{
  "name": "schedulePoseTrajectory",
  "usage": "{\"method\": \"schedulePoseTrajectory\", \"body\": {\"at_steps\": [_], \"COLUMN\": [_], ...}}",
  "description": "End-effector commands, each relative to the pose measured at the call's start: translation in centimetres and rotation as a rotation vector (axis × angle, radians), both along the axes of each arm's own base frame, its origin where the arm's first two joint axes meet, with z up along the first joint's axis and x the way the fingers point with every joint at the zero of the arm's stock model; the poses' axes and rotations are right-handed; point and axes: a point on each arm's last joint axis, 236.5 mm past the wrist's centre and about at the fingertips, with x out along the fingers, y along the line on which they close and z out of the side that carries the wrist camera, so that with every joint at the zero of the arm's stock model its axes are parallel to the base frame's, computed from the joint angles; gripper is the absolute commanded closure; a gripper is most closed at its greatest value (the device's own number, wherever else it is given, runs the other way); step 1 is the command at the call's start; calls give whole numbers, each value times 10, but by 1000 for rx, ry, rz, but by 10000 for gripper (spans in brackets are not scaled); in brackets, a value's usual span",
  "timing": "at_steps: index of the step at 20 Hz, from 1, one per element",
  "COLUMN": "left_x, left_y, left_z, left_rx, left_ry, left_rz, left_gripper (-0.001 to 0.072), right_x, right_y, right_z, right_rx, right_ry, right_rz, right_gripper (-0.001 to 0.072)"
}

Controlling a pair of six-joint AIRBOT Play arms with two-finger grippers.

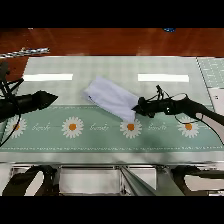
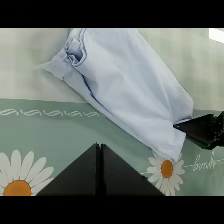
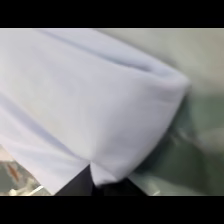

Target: Fold the shirts.

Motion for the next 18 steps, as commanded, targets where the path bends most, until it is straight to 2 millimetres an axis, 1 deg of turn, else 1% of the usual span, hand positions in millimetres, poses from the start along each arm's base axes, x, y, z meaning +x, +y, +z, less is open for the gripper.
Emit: {"method": "schedulePoseTrajectory", "body": {"at_steps": [1,4,6,7,8,10,12,14,15,16,18], "left_x": [0,0,0,0,0,0,1,2,2,2,2], "left_y": [0,-1,-1,-1,-1,-3,-9,-13,-13,-13,-13], "left_z": [0,-1,-1,-1,-1,1,7,11,11,11,11], "left_rx": [-1,-1,-2,-2,-2,-13,-56,-82,-81,-81,-81], "left_ry": [2,2,3,3,3,1,-5,-10,-10,-10,-10], "left_rz": [-1,-3,-4,-4,-4,-5,-4,-3,-4,-4,-4], "left_gripper": [688,688,688,688,688,688,688,688,688,688,688], "right_x": [42,81,104,115,126,137,136,131,126,119,98], "right_y": [27,31,23,15,3,-22,-45,-77,-97,-121,-170], "right_z": [52,125,171,194,217,256,286,314,325,337,358], "right_rx": [54,27,-57,-110,-169,-251,-280,-291,-302,-315,-349], "right_ry": [-170,-309,-388,-433,-470,-513,-529,-543,-548,-545,-533], "right_rz": [116,189,209,204,186,149,109,33,-4,-51,-143], "right_gripper": [692,693,693,693,693,693,693,693,693,693,693]}}
